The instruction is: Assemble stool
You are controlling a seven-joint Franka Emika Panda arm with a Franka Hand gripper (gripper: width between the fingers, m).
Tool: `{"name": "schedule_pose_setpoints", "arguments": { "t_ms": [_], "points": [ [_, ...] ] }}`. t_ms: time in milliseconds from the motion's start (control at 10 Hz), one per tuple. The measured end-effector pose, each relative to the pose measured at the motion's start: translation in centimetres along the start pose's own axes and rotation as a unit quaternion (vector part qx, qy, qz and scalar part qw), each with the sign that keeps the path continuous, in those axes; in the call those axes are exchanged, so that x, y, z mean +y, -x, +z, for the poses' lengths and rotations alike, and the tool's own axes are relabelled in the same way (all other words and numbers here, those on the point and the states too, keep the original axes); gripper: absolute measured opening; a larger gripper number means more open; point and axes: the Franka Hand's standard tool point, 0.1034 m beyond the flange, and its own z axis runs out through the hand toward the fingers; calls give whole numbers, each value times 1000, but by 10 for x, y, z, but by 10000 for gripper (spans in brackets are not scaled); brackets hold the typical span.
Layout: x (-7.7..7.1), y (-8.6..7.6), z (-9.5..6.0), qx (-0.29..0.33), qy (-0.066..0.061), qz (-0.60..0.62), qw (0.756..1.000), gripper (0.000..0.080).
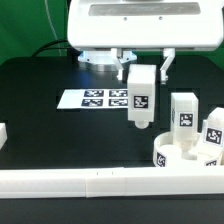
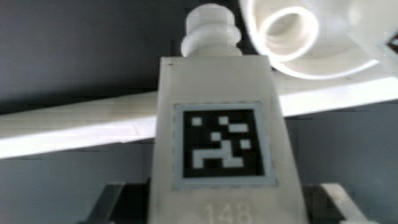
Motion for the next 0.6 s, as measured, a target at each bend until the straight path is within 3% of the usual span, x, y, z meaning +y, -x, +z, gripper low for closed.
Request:
{"name": "schedule_pose_setpoints", "arguments": {
  "t_ms": [200,300,400,600],
  "points": [
    [-24,-4,-7,98,-15,-13,995,337],
    [-31,4,0,125,-12,-17,992,337],
    [-28,16,11,92,-7,-21,996,337],
    [-29,19,13,84,-7,-23,996,337]
  ]
}}
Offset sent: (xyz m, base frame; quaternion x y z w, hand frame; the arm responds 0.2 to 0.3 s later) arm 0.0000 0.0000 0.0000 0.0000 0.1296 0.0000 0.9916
